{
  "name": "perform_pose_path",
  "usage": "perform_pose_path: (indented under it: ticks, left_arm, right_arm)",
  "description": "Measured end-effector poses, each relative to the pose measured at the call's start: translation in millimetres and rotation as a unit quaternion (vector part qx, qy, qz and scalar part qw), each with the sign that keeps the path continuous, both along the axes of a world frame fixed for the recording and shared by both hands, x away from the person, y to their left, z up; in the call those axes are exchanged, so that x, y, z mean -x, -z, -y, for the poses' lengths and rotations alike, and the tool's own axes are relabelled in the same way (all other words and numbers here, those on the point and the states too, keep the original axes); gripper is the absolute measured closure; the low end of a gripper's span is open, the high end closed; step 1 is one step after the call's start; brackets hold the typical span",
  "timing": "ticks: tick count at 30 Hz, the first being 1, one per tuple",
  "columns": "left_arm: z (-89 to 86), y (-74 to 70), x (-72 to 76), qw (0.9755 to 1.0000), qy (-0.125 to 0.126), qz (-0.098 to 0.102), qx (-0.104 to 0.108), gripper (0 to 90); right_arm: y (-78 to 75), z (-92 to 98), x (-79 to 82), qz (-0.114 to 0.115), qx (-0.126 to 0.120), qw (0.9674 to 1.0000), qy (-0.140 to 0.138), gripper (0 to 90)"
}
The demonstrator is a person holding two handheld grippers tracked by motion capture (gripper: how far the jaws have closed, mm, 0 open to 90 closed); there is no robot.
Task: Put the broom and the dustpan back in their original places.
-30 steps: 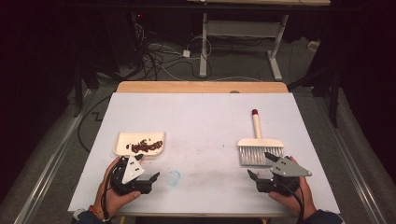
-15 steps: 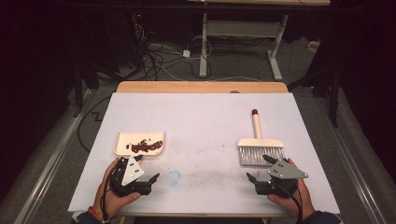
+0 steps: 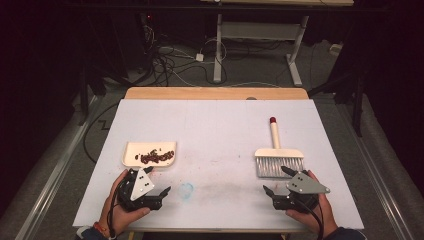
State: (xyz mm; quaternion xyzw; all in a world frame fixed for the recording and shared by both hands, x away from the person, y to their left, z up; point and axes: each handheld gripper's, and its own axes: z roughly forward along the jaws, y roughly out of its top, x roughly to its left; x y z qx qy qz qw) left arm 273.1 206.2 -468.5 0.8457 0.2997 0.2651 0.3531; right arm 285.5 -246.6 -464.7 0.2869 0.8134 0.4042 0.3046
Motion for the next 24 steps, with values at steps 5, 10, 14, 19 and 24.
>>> perform_pose_path:
  ticks: [5, 10, 14, 19, 24]
  left_arm:
    - [0.5, 0.1, 0.3, 1.0000, 0.001, 0.000, -0.003, 17.5]
    - [0.5, 0.7, -0.3, 1.0000, 0.002, -0.001, -0.003, 17.5]
    - [0.6, 0.8, -1.2, 1.0000, 0.001, -0.002, -0.004, 17.5]
    - [2.0, 1.6, -3.1, 1.0000, 0.001, -0.006, -0.008, 17.5]
    - [4.4, 2.6, -3.2, 0.9999, -0.001, -0.007, -0.009, 17.5]
  right_arm:
    - [-1.4, 1.4, 0.0, 0.003, -0.003, 1.0000, 0.001, 17.0]
    - [-1.8, 1.2, 0.0, 0.004, 0.001, 1.0000, 0.000, 16.8]
    - [-3.2, 0.7, 0.8, 0.009, 0.003, 1.0000, 0.001, 16.7]
    - [-3.7, 0.5, 0.7, 0.012, 0.004, 0.9999, 0.001, 16.7]
    - [-4.7, 3.0, -0.5, 0.014, 0.001, 0.9999, 0.005, 16.7]
